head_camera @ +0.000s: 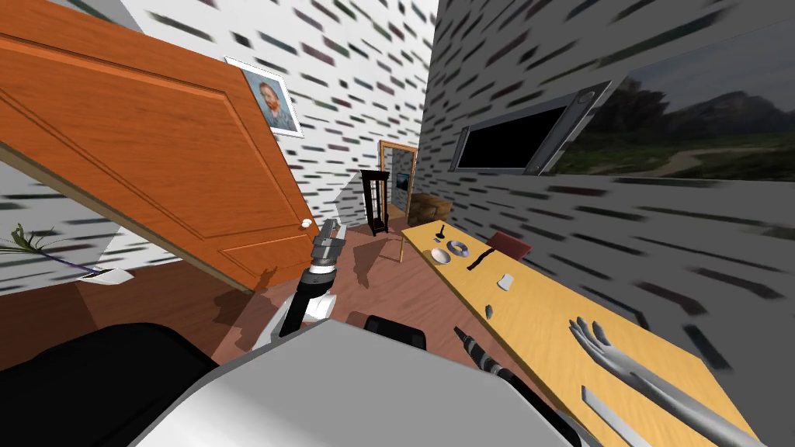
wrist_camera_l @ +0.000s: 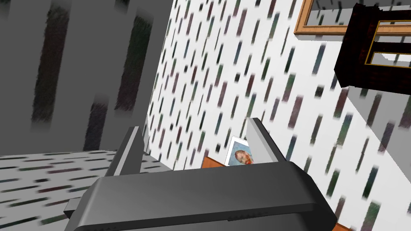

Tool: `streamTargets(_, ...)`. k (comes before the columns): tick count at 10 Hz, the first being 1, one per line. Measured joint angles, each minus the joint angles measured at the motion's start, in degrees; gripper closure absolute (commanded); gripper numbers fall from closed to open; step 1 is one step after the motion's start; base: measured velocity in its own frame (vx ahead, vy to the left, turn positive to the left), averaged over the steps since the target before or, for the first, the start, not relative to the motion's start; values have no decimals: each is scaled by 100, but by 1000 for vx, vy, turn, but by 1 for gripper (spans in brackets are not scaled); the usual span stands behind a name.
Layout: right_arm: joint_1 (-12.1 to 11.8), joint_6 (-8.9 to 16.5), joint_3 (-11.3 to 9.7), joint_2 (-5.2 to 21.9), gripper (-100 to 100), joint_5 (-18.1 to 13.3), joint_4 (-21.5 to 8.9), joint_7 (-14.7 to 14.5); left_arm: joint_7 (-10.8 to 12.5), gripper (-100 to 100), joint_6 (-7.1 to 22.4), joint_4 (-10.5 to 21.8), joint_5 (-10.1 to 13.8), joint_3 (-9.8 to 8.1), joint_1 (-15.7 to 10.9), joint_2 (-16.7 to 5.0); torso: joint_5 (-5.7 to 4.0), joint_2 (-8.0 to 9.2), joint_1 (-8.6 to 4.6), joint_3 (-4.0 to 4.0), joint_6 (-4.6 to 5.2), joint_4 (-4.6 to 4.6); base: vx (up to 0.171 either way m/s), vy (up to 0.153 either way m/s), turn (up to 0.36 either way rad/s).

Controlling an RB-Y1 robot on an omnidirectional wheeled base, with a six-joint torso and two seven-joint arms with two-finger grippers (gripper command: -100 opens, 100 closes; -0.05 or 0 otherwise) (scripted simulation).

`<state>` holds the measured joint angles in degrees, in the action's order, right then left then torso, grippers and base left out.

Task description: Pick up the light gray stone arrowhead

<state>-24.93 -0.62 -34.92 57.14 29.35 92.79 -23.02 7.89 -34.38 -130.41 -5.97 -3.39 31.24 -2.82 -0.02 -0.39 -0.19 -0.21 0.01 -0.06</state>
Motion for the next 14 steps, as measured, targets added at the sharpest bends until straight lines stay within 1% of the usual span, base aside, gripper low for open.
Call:
streamTargets(1,33,117,-148,162,-100,69,-118,-3,0,0,0,0,0,0,1,0,-1,-19,-4,-11,-1,-4,145,-27,81)
streamTargets(2,37,206,-254,291,-100,109,-137,8,0,0,0,0,0,0,1,0,0,-15,2,-10,3,-4,145,-2,136)
streamTargets(3,194,178,-527,504,-100,217,-375,59,0,0,0,0,0,0,1,0,2,-17,9,-10,0,-4,191,-12,239)
streamTargets(4,202,237,-718,696,-100,275,-477,87,0,0,0,0,0,0,1,0,2,-28,8,-17,0,-6,142,-44,74)
streamTargets(5,194,330,-810,739,-100,278,-505,81,0,0,0,0,0,-1,1,0,0,-16,2,-11,4,-5,131,-46,127)
streamTargets(6,277,391,-1026,878,-100,341,-614,104,0,0,0,0,0,0,1,0,0,-13,-1,-8,1,-3,168,-81,195)
streamTargets(7,192,504,-1106,981,-100,327,-665,108,0,0,0,0,0,-1,1,0,-2,-20,-12,-12,2,-5,142,-88,92)
streamTargets(8,277,586,-1236,1007,-100,349,-754,113,0,0,0,0,0,-1,1,0,-4,-15,-14,-10,2,-4,143,-91,113)
streamTargets(9,501,579,-1566,1159,-100,481,-946,159,0,0,0,0,0,-1,1,-1,-3,-17,-17,-11,1,-4,193,-98,178)
streamTargets(10,446,656,-1675,1341,-100,497,-935,207,0,0,0,0,0,-1,1,-1,-4,-29,-18,-17,2,-7,244,-112,211)
streamTargets(11,481,771,-1831,1391,-100,494,-1039,234,0,0,0,0,0,-1,2,-1,-6,-47,-22,-28,0,-10,213,-99,201)
streamTargets(12,612,777,-2127,1495,-100,579,-1224,261,0,0,0,0,0,-1,2,-1,-5,-45,-18,-28,0,-11,188,-120,109)
streamTargets(13,668,777,-2325,1552,-100,611,-1362,287,0,0,0,0,0,-1,2,-1,-6,-38,-22,-23,4,-9,169,-120,107)
streamTargets(14,598,903,-2315,1627,-100,554,-1296,334,0,0,0,0,0,-1,2,-1,-5,-30,-19,-19,3,-8,130,-96,89)
